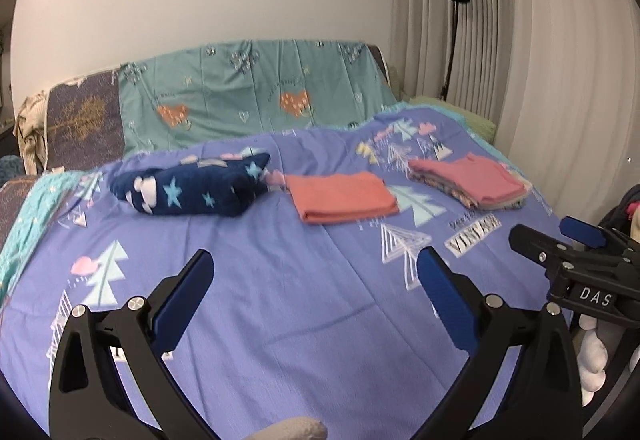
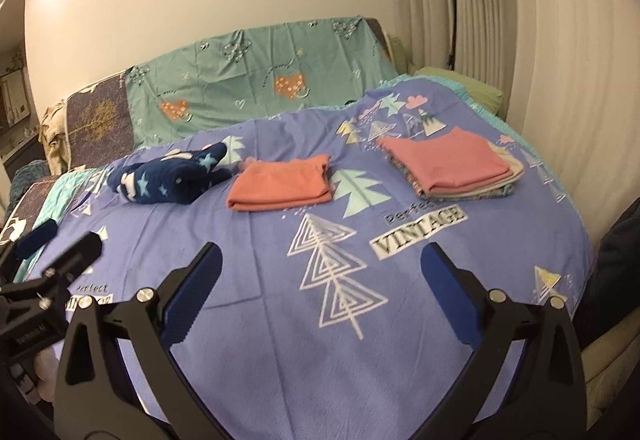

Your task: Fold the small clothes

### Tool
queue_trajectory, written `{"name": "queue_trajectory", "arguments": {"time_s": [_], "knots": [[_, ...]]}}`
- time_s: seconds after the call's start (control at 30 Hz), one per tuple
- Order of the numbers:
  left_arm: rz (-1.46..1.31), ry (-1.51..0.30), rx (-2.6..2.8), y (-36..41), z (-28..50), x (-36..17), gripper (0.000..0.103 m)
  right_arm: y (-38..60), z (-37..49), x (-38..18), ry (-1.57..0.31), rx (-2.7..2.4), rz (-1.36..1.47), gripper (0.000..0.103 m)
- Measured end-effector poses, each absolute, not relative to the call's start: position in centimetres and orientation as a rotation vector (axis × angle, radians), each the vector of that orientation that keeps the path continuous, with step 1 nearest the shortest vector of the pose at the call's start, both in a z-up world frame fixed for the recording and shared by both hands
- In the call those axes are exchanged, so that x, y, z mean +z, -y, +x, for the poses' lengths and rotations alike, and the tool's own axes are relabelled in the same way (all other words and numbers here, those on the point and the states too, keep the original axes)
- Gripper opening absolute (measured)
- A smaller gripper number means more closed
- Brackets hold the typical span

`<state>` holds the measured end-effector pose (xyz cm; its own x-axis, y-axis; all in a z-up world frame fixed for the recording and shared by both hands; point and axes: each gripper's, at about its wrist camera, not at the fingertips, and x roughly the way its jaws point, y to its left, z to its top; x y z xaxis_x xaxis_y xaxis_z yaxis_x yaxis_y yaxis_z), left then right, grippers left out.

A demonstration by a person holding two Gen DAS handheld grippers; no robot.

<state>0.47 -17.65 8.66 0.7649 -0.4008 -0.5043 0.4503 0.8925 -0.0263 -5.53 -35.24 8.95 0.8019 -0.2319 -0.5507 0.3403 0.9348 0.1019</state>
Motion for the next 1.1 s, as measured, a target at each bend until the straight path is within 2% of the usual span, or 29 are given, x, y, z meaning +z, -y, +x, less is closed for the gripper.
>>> {"name": "queue_trajectory", "arguments": {"time_s": [0.3, 1.1], "knots": [[0.103, -0.588, -0.485, 18.0, -0.2, 7.1, 0.102, 34.7, -5.6, 7.1, -0.622, -0.303, 0.186, 0.101], [0.107, -0.598, -0.494, 18.3, 0.1, 6.7, 0.102, 35.0, -4.8, 6.5, -0.643, -0.319, 0.179, 0.101]]}}
